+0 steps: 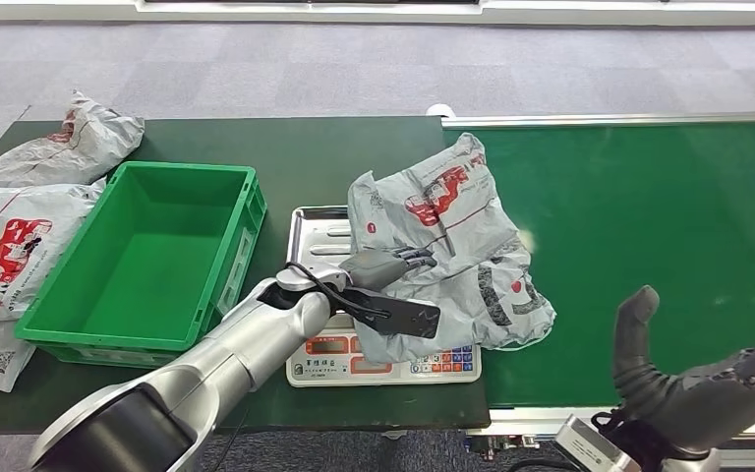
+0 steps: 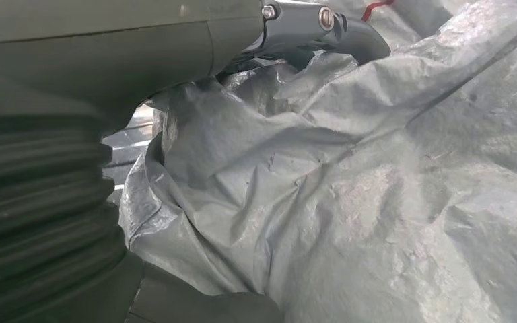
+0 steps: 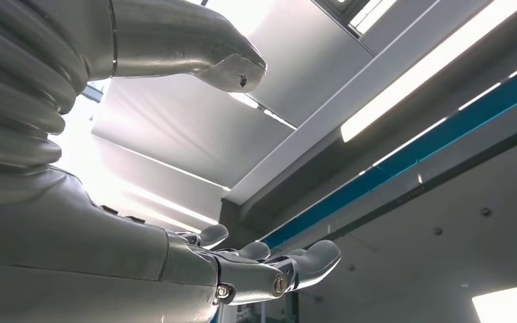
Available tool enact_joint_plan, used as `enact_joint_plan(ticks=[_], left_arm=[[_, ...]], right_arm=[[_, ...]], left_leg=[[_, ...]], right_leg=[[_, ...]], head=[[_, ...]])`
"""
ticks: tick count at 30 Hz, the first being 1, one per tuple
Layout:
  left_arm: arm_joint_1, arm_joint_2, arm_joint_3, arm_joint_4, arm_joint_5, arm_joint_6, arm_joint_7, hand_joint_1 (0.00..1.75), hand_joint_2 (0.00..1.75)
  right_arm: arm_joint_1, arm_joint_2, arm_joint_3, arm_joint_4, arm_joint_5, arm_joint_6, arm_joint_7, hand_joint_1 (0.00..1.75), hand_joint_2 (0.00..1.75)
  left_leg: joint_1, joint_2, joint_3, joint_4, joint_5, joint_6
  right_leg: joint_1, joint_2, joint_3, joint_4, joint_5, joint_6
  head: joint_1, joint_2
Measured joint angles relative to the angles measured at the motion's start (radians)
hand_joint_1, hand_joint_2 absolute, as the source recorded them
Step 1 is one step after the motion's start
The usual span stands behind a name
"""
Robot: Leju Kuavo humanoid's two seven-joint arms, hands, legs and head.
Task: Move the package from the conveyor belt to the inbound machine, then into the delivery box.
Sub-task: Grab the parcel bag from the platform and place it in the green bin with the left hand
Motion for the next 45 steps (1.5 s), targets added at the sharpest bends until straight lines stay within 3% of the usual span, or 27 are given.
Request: enact_joint_plan(ticks=[1, 5, 32, 36, 42, 45], left_arm=[[0.001, -0.002, 0.000, 0.003, 0.000, 0.000, 0.000, 0.00, 1.75], [0.003, -0.006, 0.000, 0.011, 0.009, 0.005, -0.004, 1.71, 1.75], [-0.042, 0.031, 0.000, 0.003, 0.028, 0.038, -0.007, 1.75, 1.75], [-0.073, 0.081, -0.001, -0.084, -0.014, 0.112, -0.017, 1.75, 1.75], [-0.137, 0.231, -0.003, -0.383, -0.210, 0.242, 0.069, 1.75, 1.75], [-0.145, 0.261, -0.003, -0.441, -0.253, 0.266, 0.088, 1.75, 1.75]], right_arm=[[0.000, 0.001, 0.000, 0.002, 0.000, 0.000, 0.000, 0.00, 1.75], [-0.001, 0.006, 0.000, 0.009, 0.007, 0.000, 0.000, 0.00, 1.75], [-0.007, 0.011, 0.006, 0.048, -0.002, 0.000, 0.000, 0.00, 1.75], [0.025, 0.011, 0.002, 0.031, -0.009, 0.000, 0.000, 0.00, 1.75], [0.060, 0.010, -0.002, 0.000, -0.021, 0.000, 0.000, 0.00, 1.75], [0.062, 0.009, -0.003, -0.001, -0.024, 0.000, 0.000, 0.00, 1.75]], left_leg=[[0.000, 0.000, 0.000, 0.000, 0.000, 0.000], [0.000, 0.000, 0.000, 0.000, 0.000, 0.000], [0.000, 0.000, 0.000, 0.000, 0.001, 0.000], [0.000, 0.001, 0.000, 0.000, 0.001, 0.000], [0.000, 0.002, -0.001, 0.000, 0.001, -0.001], [0.000, 0.002, -0.001, 0.000, 0.001, -0.001]], right_leg=[[0.000, 0.000, 0.000, 0.000, 0.000, 0.000], [0.000, 0.000, 0.000, 0.000, 0.000, 0.000], [0.000, 0.000, 0.000, 0.000, 0.000, 0.000], [0.001, 0.001, -0.001, 0.001, 0.000, 0.000], [0.001, 0.002, -0.003, 0.003, 0.000, 0.000], [0.001, 0.002, -0.003, 0.003, 0.000, 0.000]], head=[[0.000, 0.000], [0.000, 0.000], [0.000, 0.000], [0.000, 0.000], [0.000, 0.000], [0.000, 0.000]])
